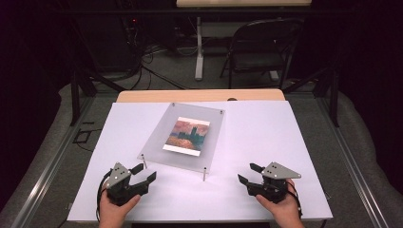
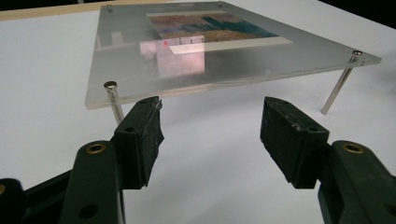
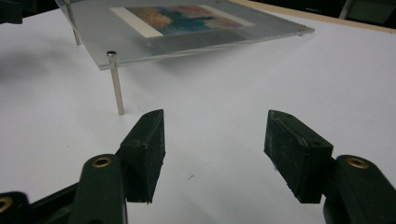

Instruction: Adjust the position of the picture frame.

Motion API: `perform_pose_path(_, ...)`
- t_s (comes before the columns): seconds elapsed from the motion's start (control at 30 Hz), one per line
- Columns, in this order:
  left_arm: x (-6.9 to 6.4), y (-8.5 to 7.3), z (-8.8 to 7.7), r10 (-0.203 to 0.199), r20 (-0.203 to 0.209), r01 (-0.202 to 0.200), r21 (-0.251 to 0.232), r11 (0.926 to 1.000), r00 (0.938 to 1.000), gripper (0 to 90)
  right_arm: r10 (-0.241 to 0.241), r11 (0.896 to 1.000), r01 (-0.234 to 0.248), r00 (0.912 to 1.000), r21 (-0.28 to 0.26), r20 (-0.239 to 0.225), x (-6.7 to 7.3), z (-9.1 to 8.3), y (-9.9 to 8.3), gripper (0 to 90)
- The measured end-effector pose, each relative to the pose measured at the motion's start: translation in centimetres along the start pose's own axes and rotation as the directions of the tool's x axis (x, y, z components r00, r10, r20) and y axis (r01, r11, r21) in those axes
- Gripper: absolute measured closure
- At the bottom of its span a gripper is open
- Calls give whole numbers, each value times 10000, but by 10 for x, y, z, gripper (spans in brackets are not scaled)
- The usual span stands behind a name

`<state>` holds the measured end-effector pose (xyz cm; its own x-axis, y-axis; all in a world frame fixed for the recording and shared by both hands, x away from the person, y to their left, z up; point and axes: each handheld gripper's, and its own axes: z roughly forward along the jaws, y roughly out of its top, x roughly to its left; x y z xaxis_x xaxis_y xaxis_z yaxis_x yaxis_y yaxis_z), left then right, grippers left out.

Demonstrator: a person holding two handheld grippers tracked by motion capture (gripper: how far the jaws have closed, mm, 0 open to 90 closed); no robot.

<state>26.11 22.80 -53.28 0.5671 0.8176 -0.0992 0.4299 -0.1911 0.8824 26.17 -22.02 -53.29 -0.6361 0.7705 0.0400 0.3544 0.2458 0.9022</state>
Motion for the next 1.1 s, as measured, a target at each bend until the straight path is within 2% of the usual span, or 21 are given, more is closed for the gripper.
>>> perform_pose_path(0.13,0,0,-2,2,-27,-1,24,10000,10000,385,208,9997,-209,9998,113,31,-2,3,-3,381)
perform_pose_path(0.37,3,-2,-5,-250,-13,250,-36,9997,9997,385,155,9997,-158,9998,210,107,-2,5,-3,393)
perform_pose_path(0.53,6,-2,-8,-427,-7,427,28,9991,9991,393,290,9993,-287,9995,256,-87,-3,6,-4,440)
perform_pose_path(0.67,9,-1,-14,-305,-269,301,-141,9994,9992,399,345,9990,-342,9993,277,-106,-4,5,-4,453)
perform_pose_path(0.87,20,-1,-26,-627,-642,595,-502,9970,9960,418,442,9988,-438,9989,222,-175,-5,4,-4,468)
perform_pose_path(1.1,35,-4,-28,-660,-926,637,-273,9976,9935,473,444,9988,-439,9988,238,-209,-5,4,-4,486)
